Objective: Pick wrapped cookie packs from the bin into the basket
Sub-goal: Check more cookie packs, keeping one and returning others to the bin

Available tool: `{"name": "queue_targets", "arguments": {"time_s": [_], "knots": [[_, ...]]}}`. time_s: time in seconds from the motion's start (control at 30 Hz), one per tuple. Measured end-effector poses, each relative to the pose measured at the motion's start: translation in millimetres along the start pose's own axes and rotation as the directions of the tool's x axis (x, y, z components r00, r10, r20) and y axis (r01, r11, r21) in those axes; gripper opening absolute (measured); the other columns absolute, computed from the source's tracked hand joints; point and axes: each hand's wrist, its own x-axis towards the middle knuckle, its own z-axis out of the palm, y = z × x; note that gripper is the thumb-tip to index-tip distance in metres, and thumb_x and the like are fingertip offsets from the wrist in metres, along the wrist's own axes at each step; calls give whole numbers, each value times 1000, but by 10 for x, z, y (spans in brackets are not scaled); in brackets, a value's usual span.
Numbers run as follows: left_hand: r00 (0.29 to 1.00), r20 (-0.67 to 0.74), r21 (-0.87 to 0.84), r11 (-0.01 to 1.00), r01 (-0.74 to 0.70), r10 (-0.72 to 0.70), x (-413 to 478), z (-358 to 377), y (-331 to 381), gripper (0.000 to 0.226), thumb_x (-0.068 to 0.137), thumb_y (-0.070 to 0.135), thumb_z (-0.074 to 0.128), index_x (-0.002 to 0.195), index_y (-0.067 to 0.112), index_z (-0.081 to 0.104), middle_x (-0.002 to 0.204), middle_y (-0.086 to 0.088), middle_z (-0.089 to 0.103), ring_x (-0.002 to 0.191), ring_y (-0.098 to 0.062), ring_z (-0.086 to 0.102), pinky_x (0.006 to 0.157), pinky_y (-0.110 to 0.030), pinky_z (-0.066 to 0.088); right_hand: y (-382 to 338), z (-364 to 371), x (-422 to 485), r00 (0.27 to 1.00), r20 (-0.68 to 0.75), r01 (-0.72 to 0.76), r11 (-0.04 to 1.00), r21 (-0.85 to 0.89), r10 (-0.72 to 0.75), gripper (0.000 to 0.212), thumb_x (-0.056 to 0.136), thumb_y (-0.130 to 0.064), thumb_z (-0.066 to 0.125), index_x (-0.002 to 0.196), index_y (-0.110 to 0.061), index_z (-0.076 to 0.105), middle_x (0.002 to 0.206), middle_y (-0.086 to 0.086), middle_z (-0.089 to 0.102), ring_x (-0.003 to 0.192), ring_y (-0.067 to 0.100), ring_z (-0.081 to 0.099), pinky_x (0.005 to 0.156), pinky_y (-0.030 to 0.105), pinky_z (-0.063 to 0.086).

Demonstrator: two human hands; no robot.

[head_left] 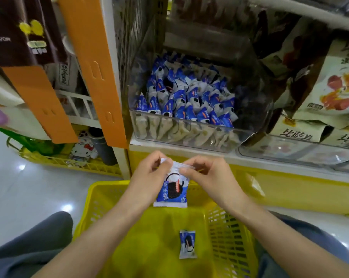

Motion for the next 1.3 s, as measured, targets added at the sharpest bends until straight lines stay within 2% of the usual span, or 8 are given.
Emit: {"name": "queue_targets", "arguments": {"time_s": [0.1,0.23,0.37,0.53,0.67,0.8,1.17,1.3], "knots": [[999,-2,-19,999,44,-44,14,45,-36,29,94,13,47,65,14,46,47,11,50,45,4,47,43,-10,36,28,15,-39,985,-5,166,944,-286,-175,7,84,-20,67,87,-18,72,80,-7,68,78,5,60,69,15,44],[996,44,-116,990,86,-81,26,41,-37,20,93,21,50,75,12,55,58,7,63,53,3,58,46,-9,41,44,36,-32,981,-88,140,951,-277,-170,5,85,-20,64,84,-20,70,75,-13,65,74,0,57,64,11,43],[985,100,-96,983,154,-144,13,54,-85,19,79,23,68,94,17,59,79,4,71,65,-1,66,51,-10,45,83,9,-10,975,-210,-51,995,91,69,12,89,-12,58,78,-17,61,77,0,67,70,9,63,66,25,54],[998,7,-169,984,59,-59,-1,6,-126,33,65,26,72,95,18,62,84,6,74,76,-6,68,60,-14,50,128,-54,-15,941,-66,-254,821,512,332,7,92,-5,52,96,-2,57,85,14,65,65,6,65,61,19,56],[998,-66,-123,992,-22,14,-2,-36,-181,9,81,19,65,90,20,64,79,9,74,70,-4,68,59,-13,50,196,-58,-71,928,156,-372,876,308,339,30,87,1,57,117,2,49,93,19,66,69,13,65,63,22,56],[994,-41,49,994,-96,98,-24,-41,-233,9,82,13,65,85,22,64,70,14,71,63,2,62,56,-11,48,238,-2,-121,965,144,-213,976,-44,217,55,76,-12,74,122,-14,45,115,4,61,104,13,60,91,31,50],[996,-21,33,996,-87,87,-137,14,-206,23,91,20,52,73,6,53,70,-18,58,69,-19,55,70,-37,52,226,103,-129,996,80,-40,998,43,36,26,84,-18,65,108,-11,56,107,3,64,102,17,61,92,39,48],[989,47,127,982,-143,138,-158,40,-207,20,90,18,54,71,14,60,71,-13,63,71,-20,60,69,-36,50,215,99,-155,998,-55,30,999,-11,-31,15,86,-27,63,88,-12,65,83,3,69,80,17,64,74,40,52]]}}
